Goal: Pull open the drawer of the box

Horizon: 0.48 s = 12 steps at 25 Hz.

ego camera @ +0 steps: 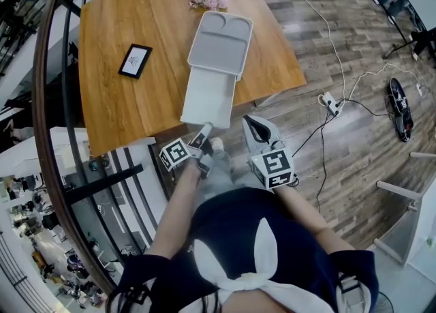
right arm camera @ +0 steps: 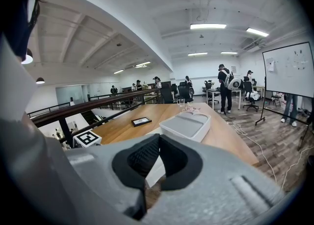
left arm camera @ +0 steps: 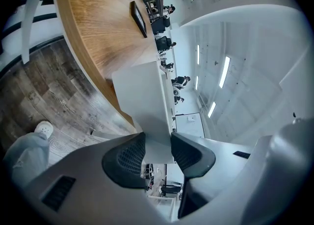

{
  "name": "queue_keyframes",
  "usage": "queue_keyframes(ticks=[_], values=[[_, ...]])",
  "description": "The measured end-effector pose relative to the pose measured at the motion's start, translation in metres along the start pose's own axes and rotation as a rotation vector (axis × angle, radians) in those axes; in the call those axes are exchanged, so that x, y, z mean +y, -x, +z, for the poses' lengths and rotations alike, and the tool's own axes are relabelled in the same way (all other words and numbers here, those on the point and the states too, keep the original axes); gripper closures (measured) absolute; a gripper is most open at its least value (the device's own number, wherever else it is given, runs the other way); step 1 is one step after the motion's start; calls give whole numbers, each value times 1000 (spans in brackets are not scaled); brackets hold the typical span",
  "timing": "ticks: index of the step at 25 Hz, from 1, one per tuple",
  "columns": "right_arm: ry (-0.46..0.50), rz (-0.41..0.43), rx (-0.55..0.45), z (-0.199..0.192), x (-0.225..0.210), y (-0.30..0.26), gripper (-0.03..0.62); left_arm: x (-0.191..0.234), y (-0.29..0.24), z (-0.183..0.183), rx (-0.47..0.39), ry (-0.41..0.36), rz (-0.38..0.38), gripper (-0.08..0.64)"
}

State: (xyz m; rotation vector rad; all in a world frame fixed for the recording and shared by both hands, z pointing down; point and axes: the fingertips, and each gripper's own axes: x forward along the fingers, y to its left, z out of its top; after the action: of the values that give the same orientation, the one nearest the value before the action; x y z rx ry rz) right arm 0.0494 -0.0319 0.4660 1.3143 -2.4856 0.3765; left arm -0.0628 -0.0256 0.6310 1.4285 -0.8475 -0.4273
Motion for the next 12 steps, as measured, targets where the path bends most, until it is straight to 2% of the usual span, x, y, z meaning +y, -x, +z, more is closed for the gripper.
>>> queue_keyframes(ticks=[12], values=[[-2,14,7,-3,6,-2,595,3,2,0,-5,-2,9,385]])
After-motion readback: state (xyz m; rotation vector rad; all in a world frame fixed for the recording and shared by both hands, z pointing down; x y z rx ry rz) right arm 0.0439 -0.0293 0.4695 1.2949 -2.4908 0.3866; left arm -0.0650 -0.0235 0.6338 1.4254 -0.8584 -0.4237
